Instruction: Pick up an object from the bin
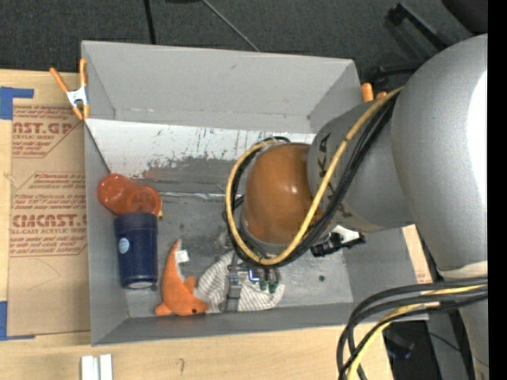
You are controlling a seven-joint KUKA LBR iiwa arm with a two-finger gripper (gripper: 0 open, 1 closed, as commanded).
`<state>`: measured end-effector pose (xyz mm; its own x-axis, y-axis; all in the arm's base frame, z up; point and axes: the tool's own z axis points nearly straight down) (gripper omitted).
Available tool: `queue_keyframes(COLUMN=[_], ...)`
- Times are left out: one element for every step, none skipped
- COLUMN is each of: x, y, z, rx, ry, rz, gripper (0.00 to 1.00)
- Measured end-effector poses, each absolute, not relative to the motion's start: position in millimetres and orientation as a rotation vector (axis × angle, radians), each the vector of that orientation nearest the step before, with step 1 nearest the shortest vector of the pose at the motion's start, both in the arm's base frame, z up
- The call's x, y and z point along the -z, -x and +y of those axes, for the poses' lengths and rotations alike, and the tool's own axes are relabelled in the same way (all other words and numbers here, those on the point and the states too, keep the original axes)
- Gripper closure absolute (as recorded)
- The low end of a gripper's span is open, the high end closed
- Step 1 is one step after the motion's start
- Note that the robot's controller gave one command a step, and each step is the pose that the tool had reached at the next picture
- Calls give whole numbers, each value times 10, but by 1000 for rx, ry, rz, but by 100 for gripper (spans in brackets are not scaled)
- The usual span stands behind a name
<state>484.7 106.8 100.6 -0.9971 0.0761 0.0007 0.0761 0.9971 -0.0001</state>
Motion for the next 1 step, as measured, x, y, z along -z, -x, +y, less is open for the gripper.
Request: queue_keyframes(x=[-698], y=[-4989], z=[948], rx=[3], ry=[186], rz=[-3136], gripper=[100])
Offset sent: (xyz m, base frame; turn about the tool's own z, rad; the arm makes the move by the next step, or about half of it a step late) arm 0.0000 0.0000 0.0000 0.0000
